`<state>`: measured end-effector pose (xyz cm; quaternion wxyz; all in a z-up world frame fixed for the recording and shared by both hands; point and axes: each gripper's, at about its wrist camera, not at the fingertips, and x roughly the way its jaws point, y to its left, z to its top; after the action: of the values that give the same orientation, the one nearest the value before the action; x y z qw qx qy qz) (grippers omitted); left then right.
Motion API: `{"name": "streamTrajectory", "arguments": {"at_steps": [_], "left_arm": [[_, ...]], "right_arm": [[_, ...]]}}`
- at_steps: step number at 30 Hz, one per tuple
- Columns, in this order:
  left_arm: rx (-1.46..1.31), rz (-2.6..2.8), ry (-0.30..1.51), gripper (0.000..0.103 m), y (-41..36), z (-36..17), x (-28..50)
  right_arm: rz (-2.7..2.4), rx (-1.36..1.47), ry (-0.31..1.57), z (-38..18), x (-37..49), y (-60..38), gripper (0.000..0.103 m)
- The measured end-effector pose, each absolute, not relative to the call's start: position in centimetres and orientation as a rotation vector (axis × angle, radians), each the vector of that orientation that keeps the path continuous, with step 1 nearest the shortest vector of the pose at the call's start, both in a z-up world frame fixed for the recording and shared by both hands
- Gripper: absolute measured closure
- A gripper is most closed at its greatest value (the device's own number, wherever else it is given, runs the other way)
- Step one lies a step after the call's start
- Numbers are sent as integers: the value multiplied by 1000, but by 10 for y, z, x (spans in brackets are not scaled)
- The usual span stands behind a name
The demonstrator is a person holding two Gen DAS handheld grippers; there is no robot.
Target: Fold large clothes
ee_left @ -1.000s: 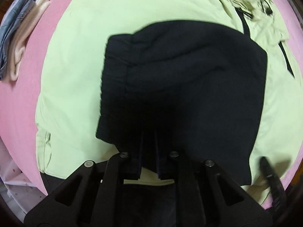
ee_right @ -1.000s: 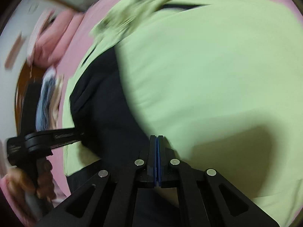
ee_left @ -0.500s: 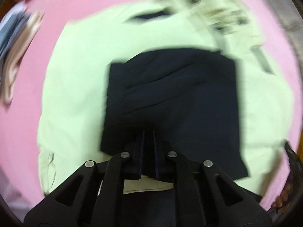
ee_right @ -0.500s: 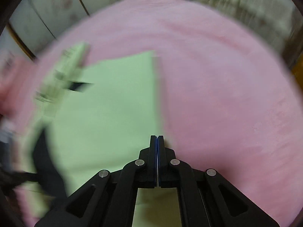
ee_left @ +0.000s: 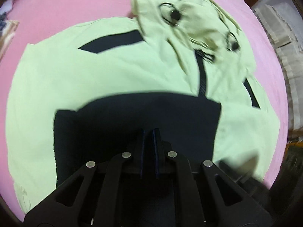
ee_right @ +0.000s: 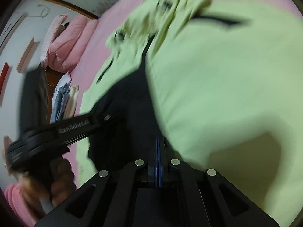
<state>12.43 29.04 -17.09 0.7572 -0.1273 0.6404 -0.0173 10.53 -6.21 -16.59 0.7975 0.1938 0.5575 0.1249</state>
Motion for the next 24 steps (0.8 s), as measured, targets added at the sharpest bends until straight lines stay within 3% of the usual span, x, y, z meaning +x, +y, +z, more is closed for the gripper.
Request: {"name": "streamTrajectory", "arguments": {"at_steps": [1,5,10,13,18,21,24], "left_arm": [[-279,-43,1393,102,295,-172,126],[-267,-65,1370,102,311,-171,127],[-275,-49,1368,102,324,-166,129],[-196,6,1394,102,311,-161,137],[-179,-95,1331,101,281,-125,126],[-199,-103,1381,101,269,-133,107],[-196,-22,1446,101,273,-151,93]], "right_arm": [[213,385,1171,-162,115,-82,103],[-5,388,1090,-149,122,-175,103],[-383,134,1043,-127,125,-203,103],[-460,249,1020,-118,119,-215,103],[-277,404,849,-68,92,-169,103],[-62,506,937,-82,79,-120,103],[-16,429,1093,-116,73,-79,103]]}}
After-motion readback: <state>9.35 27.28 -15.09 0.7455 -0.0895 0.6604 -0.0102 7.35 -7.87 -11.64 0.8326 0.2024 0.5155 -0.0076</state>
